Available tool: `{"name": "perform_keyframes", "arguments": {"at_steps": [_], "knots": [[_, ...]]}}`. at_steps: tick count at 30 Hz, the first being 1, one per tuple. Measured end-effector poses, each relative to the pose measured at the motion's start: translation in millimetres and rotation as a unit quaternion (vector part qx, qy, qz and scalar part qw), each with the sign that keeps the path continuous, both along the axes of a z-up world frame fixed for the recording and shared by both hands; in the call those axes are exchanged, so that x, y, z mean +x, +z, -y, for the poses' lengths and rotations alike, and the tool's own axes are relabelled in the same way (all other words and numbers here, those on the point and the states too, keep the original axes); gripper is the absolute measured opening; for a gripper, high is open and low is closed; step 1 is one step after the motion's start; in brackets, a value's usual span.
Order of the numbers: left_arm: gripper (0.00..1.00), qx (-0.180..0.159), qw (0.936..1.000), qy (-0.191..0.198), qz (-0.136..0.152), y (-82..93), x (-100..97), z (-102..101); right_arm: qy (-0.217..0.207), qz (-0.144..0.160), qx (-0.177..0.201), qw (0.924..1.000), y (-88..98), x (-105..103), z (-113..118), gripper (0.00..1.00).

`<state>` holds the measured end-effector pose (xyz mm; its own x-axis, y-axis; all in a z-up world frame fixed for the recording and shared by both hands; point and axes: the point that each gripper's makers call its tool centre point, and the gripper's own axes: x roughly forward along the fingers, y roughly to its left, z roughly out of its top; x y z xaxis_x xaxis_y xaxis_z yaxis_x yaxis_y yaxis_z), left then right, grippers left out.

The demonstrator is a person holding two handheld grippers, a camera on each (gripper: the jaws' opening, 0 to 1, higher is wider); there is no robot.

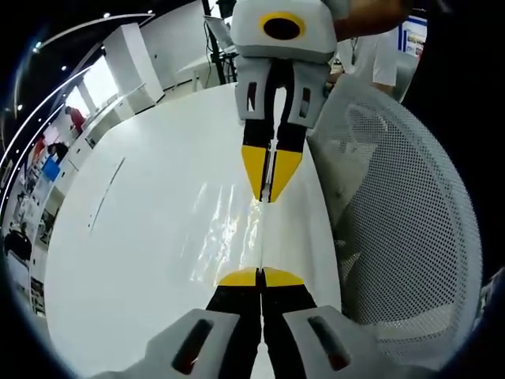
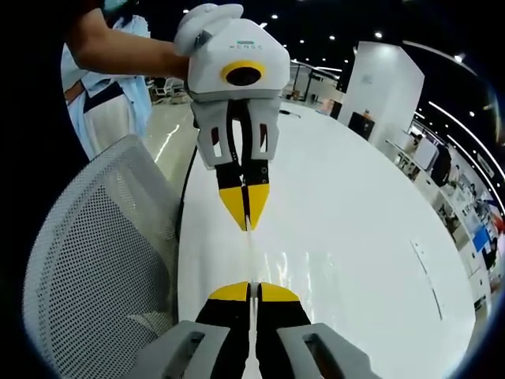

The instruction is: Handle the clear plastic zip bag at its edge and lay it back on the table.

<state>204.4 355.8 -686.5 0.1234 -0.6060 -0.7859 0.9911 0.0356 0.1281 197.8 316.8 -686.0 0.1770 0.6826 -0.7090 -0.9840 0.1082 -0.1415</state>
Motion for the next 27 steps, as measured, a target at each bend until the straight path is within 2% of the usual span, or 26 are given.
{"name": "perform_keyframes", "arguments": {"at_steps": [27], "knots": [[0.00,0.003,1.0000,0.006,-0.001,-0.3,1.3,-4.6,-0.005,0.000,0.001,1.0000,0.1,2.0,6.4,0.00]]}}
